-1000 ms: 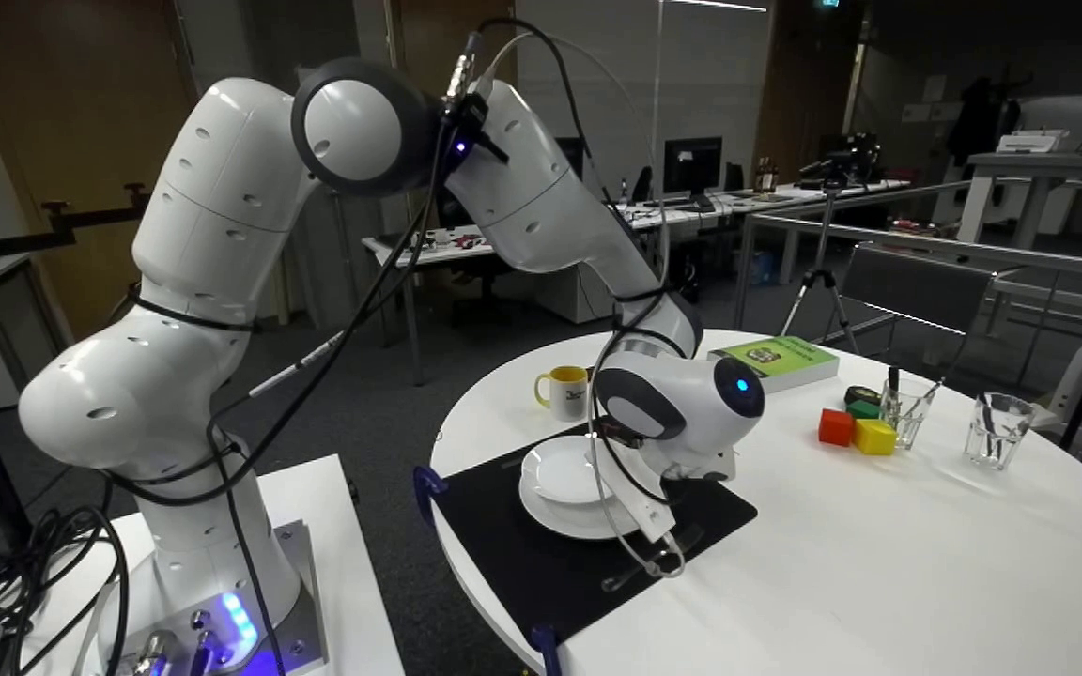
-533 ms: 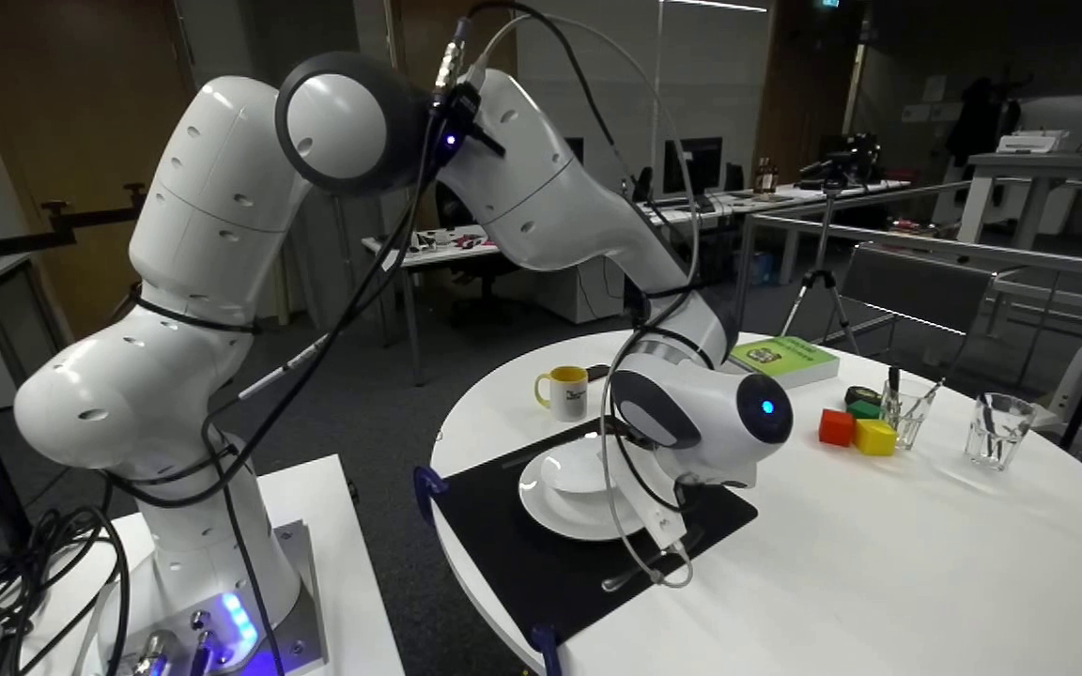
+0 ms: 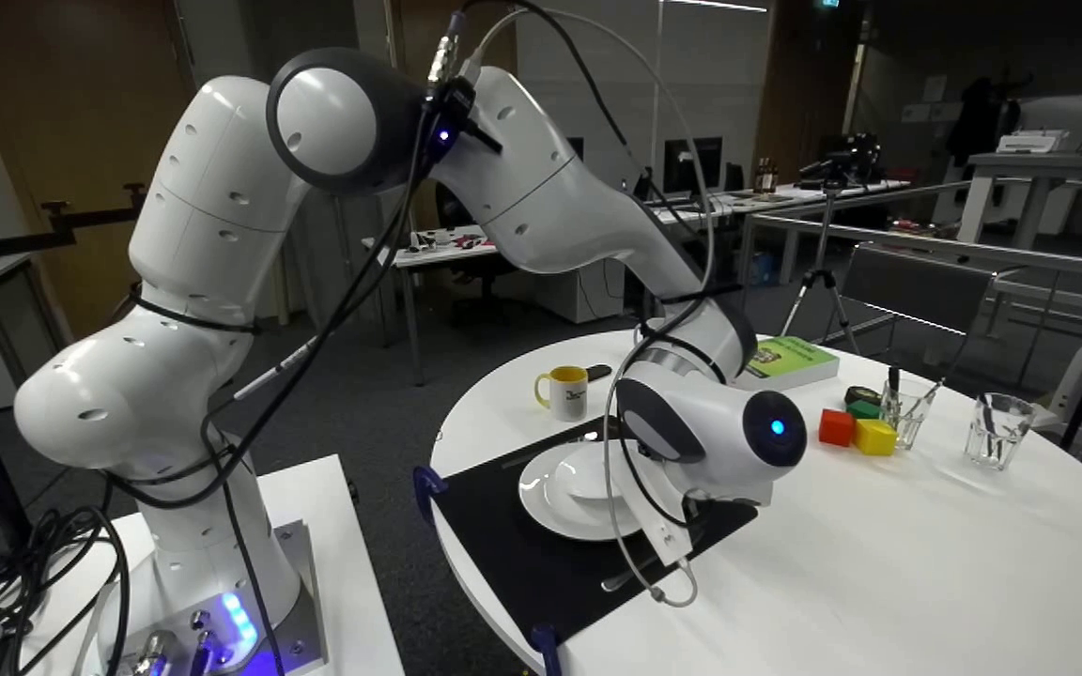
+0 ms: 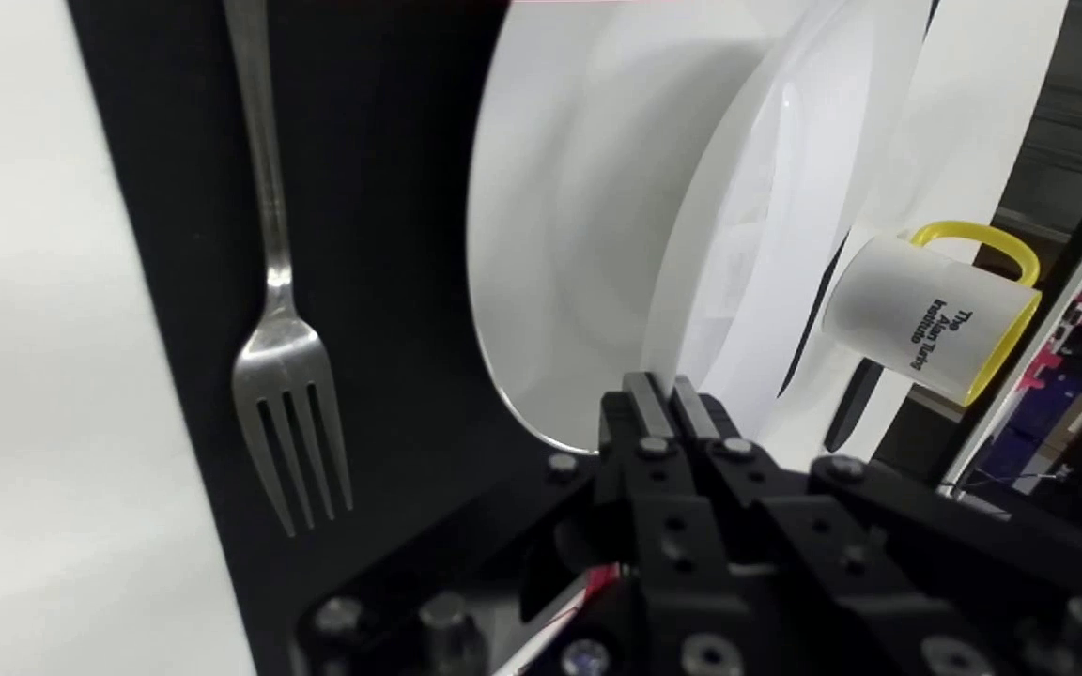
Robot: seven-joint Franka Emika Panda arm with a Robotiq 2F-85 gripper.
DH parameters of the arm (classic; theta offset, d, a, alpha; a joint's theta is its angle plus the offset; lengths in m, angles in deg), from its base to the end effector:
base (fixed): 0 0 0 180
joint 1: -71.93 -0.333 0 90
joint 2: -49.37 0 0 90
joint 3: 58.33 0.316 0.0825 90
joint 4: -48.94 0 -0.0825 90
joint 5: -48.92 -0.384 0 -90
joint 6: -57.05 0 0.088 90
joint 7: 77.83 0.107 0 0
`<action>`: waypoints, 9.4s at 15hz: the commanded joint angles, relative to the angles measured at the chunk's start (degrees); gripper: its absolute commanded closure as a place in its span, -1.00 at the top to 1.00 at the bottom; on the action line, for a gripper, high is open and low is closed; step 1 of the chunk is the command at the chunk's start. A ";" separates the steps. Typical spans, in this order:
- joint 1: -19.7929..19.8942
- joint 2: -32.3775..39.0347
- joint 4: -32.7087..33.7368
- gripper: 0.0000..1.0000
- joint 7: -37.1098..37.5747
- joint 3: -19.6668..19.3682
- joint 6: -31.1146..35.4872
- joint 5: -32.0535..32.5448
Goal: Move the smaller plate to the right
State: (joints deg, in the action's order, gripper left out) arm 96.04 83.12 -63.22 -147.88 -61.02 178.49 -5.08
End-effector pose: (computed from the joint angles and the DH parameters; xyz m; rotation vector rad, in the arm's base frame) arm 0.5331 -0.2283 0.1542 -2.4096 -0.0843 -0.2938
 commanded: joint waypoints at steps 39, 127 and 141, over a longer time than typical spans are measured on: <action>4.61 1.88 8.28 -0.98 23.05 -11.45 2.27 -8.23; -4.02 -11.02 3.45 1.00 25.64 -8.05 19.07 -6.24; -7.54 -23.67 -10.32 1.00 25.87 -7.24 18.90 15.23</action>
State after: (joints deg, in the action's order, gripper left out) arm 88.99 64.59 -68.08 -121.16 -68.93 195.82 6.33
